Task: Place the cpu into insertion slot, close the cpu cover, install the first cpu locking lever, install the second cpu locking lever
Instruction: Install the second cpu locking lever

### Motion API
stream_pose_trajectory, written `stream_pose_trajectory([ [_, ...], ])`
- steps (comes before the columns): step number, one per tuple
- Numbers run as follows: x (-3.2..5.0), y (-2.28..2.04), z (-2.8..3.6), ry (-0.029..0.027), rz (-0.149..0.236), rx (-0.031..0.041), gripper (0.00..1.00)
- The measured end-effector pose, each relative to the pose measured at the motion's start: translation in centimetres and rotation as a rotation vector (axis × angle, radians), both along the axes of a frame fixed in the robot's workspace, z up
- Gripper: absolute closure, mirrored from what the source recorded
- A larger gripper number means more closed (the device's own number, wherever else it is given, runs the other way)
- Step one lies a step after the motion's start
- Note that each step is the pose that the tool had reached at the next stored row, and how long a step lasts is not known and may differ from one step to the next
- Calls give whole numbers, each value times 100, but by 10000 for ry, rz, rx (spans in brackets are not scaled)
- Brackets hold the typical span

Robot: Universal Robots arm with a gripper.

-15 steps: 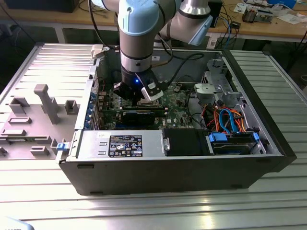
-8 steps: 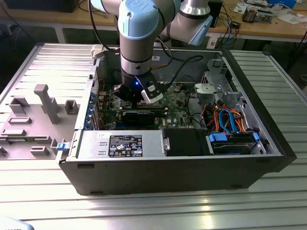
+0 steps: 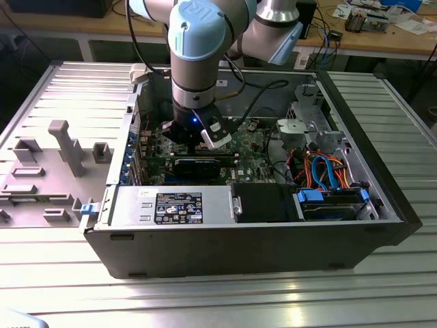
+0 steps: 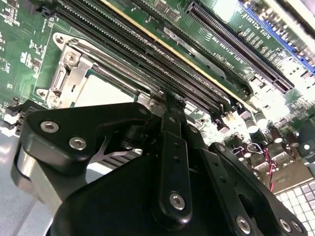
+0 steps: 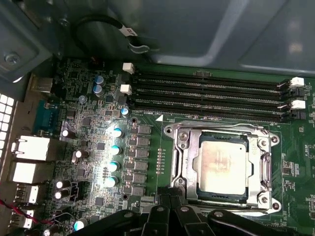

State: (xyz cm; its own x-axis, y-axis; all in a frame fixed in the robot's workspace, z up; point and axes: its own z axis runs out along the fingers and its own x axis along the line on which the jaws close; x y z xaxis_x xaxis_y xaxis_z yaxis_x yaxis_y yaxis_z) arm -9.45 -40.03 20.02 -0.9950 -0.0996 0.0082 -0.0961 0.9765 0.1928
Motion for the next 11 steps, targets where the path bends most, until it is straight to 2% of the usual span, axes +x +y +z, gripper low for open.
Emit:
stream_pose_trajectory([
  [1, -1, 0, 1, -1, 0, -2, 89],
  [3, -8, 3, 13, -52, -2, -18, 89],
  [6, -17, 0, 35, -100, 2, -133, 89],
  [7, -21, 0, 36, -110, 2, -191, 89],
  [11, -58, 0, 29, -111, 104, -198, 89],
])
